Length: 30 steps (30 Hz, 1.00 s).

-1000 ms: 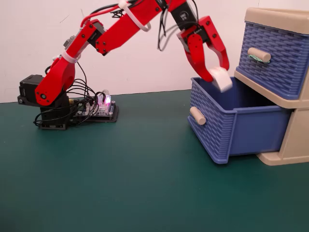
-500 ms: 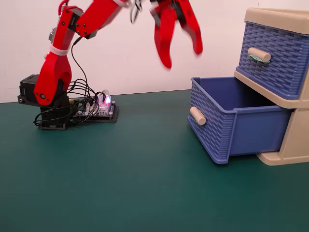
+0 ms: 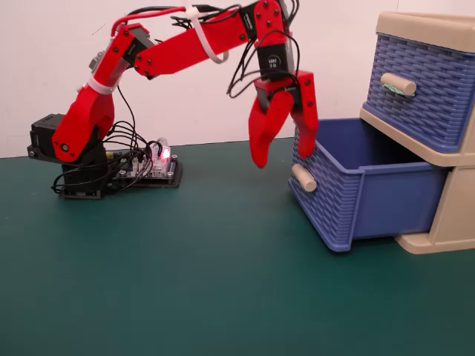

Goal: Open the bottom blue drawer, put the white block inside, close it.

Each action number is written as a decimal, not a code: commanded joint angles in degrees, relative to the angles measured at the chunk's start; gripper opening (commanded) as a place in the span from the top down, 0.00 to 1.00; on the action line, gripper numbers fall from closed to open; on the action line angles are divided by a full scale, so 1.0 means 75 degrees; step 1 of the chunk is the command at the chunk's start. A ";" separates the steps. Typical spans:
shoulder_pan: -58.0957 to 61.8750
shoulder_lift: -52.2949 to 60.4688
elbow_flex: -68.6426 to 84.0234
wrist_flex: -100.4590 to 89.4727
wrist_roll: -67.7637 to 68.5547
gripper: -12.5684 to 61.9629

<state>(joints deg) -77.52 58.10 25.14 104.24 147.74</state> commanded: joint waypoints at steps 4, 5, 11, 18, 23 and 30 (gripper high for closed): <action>-0.0387 -0.0035 -0.0188 -0.0938 0.0223 0.37; -0.0469 -0.0035 -0.0188 -0.1207 0.0223 0.37; -0.0879 -0.0445 -0.0234 -0.3633 0.0234 0.37; -0.0879 -0.1301 -0.0234 -0.5883 0.0223 0.37; -0.0809 -0.1195 -0.0211 -0.5695 0.0199 0.36; -0.0340 0.1922 -0.0211 -0.2039 0.0188 0.37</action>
<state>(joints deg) -80.33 63.72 25.22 82.97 148.18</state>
